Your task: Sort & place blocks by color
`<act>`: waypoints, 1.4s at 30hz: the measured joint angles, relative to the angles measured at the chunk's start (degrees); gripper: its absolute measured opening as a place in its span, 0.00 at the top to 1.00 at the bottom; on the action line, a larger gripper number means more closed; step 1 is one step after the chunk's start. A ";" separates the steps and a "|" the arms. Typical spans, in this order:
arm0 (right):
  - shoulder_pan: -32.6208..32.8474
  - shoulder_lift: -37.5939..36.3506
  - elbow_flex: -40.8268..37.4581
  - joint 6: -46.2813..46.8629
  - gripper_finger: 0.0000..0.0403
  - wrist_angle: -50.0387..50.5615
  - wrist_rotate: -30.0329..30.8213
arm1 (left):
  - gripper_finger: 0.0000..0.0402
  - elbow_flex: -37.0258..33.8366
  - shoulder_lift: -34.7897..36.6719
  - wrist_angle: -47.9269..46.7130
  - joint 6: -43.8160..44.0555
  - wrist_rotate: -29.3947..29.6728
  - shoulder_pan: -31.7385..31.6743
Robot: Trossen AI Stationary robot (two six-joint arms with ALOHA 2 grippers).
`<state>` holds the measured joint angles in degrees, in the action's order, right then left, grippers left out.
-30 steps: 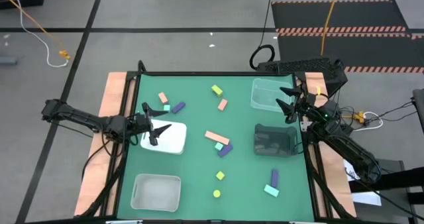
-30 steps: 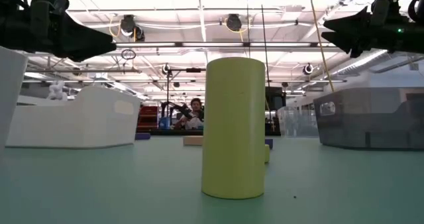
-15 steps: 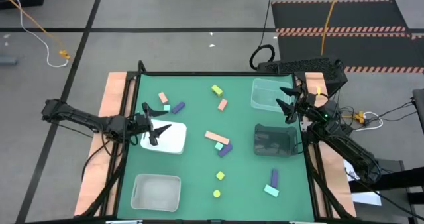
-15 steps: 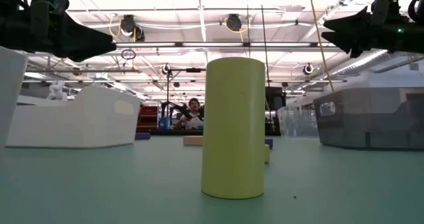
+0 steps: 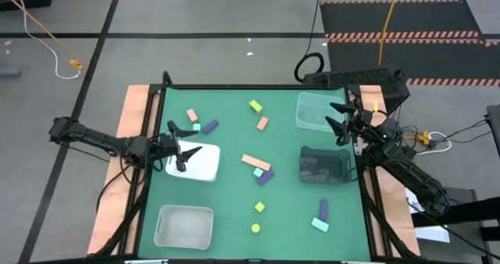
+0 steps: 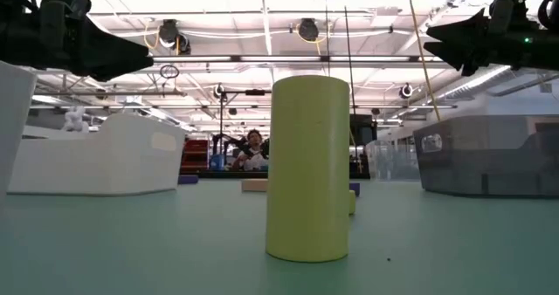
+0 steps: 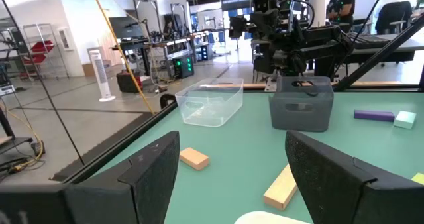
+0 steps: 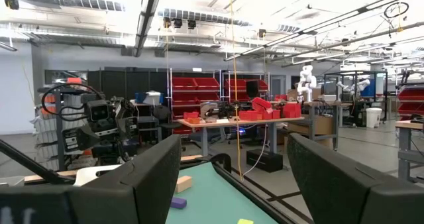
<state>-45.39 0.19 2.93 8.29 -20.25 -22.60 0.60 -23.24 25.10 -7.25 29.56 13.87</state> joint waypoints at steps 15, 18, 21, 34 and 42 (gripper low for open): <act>-0.01 0.00 0.00 -0.01 0.33 -0.02 -0.01 | 0.32 -0.01 0.01 -0.01 0.02 0.00 0.00; -0.01 0.01 0.01 0.01 0.33 -0.02 -0.01 | 0.32 -0.02 0.00 0.09 -0.07 0.00 -0.02; 0.01 0.01 0.00 -0.01 0.33 -0.02 0.00 | 0.32 -0.01 0.02 1.23 -1.76 0.00 -0.02; 0.01 0.01 0.01 -0.01 0.33 -0.01 0.01 | 0.32 0.00 0.00 2.60 1.69 0.00 -0.02; 0.01 0.01 0.00 0.01 0.33 0.00 -0.01 | 0.32 0.00 0.00 5.64 3.28 0.00 -0.02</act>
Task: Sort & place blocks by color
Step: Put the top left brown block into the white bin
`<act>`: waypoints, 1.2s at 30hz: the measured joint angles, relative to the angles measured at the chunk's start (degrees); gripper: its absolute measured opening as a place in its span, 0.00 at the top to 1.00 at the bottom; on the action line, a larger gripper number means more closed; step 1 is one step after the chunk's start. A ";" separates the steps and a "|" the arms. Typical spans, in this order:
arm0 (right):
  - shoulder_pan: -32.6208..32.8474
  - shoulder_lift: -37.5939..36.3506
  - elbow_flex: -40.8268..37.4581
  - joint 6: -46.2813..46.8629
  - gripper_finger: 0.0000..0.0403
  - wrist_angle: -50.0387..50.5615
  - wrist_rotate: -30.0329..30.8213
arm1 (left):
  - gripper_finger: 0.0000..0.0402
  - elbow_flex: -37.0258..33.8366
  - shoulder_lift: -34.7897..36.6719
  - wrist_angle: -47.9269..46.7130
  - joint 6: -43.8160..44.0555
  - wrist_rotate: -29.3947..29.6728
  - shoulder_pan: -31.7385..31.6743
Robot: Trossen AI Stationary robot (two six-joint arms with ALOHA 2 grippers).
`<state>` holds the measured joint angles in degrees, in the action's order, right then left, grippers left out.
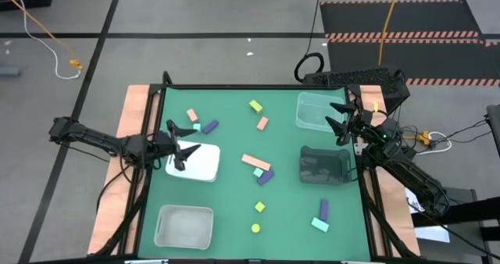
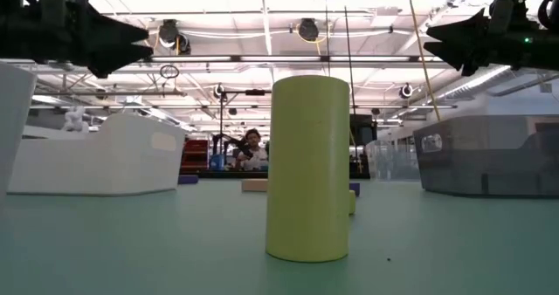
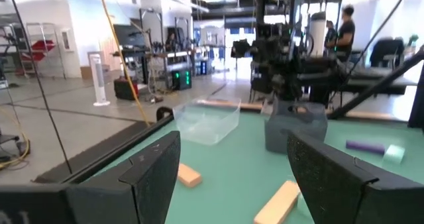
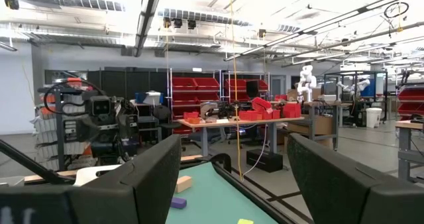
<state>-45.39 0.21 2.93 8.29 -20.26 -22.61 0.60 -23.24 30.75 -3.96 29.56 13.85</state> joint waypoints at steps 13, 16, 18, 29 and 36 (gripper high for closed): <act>0.00 0.00 -0.02 -0.02 0.33 0.00 0.00 | 0.32 0.00 0.00 12.72 6.33 1.52 -0.25; 0.00 -0.01 -0.02 -0.02 0.33 0.00 0.01 | 0.32 0.00 0.00 15.11 8.17 1.60 -0.37; -0.01 -0.01 -0.01 -0.01 0.33 -0.02 0.02 | 0.32 0.01 0.01 16.49 8.00 1.60 -0.37; 0.00 -0.01 -0.01 -0.02 0.33 -0.01 0.01 | 0.32 10.37 0.00 5.24 4.10 2.90 -0.37; 0.00 -0.01 -0.01 -0.01 0.33 0.00 0.01 | 0.32 21.73 -4.49 -10.23 4.93 8.19 -1.02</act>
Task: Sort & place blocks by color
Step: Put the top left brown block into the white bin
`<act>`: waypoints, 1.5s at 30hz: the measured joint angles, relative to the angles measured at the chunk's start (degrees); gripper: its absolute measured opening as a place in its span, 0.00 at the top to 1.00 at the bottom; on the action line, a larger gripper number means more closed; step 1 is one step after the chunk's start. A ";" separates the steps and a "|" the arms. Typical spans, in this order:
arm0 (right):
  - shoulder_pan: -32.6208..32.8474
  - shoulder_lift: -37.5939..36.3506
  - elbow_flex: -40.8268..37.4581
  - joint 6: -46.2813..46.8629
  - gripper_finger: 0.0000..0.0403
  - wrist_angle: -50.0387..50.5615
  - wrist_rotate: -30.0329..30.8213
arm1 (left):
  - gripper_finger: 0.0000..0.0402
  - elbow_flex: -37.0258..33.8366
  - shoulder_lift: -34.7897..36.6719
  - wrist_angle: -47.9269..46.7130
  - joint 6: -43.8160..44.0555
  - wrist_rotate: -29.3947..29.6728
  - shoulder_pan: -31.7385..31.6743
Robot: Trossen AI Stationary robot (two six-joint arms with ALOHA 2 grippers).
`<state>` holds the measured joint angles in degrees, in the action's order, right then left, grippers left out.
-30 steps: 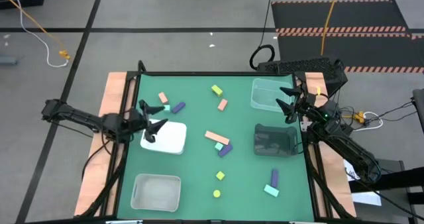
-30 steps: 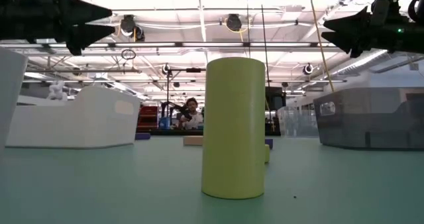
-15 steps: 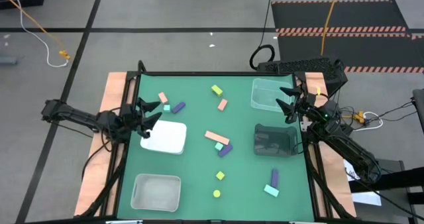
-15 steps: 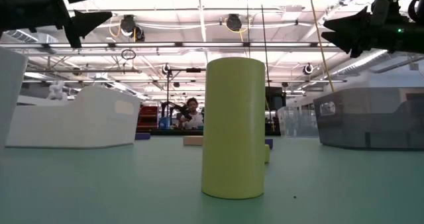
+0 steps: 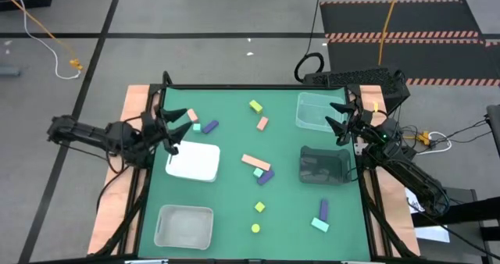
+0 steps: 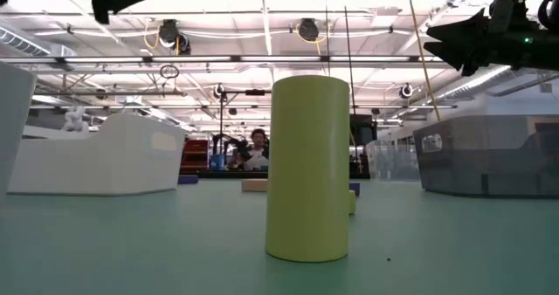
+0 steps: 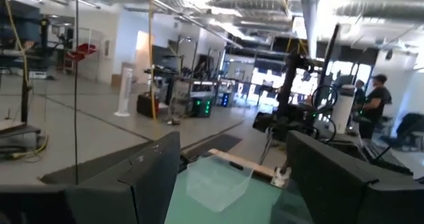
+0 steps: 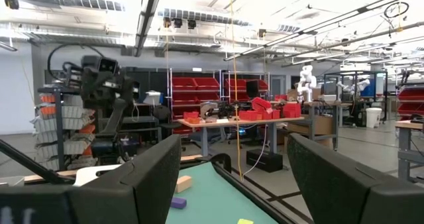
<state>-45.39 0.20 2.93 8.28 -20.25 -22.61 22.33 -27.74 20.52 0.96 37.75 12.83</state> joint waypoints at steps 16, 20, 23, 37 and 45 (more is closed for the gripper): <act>0.00 -0.01 0.01 0.00 0.33 -0.01 -0.01 | 0.32 16.61 -20.93 -22.10 9.20 -0.26 -5.84; 0.00 -0.01 0.00 0.01 0.33 -0.02 0.00 | 0.32 17.61 -23.74 -28.29 16.15 -0.40 -6.21; 0.00 0.00 0.01 0.00 0.33 0.00 0.01 | 0.32 17.65 -25.47 -31.82 22.41 -0.41 -7.48; 0.00 -0.02 -0.01 0.01 0.33 0.00 0.02 | 0.32 17.65 -36.39 -42.94 36.94 -15.07 -25.52; 0.00 0.01 0.00 -0.01 0.33 0.00 0.01 | 0.32 17.65 -41.23 -47.52 39.34 -19.75 -37.45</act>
<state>-45.39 0.21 2.93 8.27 -20.25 -22.60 39.99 -68.96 -27.00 40.31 18.00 -24.63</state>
